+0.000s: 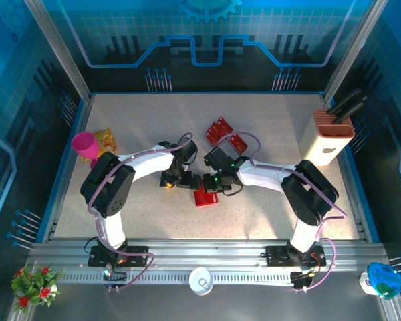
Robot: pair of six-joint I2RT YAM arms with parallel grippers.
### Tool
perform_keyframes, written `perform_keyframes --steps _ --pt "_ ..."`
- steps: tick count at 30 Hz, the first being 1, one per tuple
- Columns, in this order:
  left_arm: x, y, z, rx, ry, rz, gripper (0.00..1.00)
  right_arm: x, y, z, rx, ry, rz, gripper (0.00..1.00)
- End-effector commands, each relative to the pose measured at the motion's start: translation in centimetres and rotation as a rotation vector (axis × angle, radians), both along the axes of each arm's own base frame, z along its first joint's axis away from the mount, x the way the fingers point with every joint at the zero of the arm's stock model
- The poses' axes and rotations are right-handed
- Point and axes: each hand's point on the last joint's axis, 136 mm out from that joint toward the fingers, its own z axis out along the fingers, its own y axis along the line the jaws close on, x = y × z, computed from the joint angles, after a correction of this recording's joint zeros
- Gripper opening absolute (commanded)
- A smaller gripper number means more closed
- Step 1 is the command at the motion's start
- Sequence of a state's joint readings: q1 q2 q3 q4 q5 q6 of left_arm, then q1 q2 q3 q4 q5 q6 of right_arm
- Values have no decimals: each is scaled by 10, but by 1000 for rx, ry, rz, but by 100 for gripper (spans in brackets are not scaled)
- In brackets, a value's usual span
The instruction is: Put the credit cards into the card holder
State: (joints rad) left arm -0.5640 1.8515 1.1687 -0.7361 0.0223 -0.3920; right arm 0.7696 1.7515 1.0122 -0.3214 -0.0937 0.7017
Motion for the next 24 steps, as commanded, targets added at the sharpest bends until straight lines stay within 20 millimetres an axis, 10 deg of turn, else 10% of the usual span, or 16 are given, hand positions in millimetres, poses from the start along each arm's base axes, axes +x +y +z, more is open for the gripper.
perform_keyframes --steps 1,17,24 --pt "-23 -2 -29 18 104 -48 99 -35 -24 -31 -96 105 2 0" --pt "-22 -3 -26 8 98 -44 99 -28 -9 -37 -62 133 -5 0" --pt "-20 -5 -24 1 92 -46 99 -15 3 -14 6 107 -13 16"
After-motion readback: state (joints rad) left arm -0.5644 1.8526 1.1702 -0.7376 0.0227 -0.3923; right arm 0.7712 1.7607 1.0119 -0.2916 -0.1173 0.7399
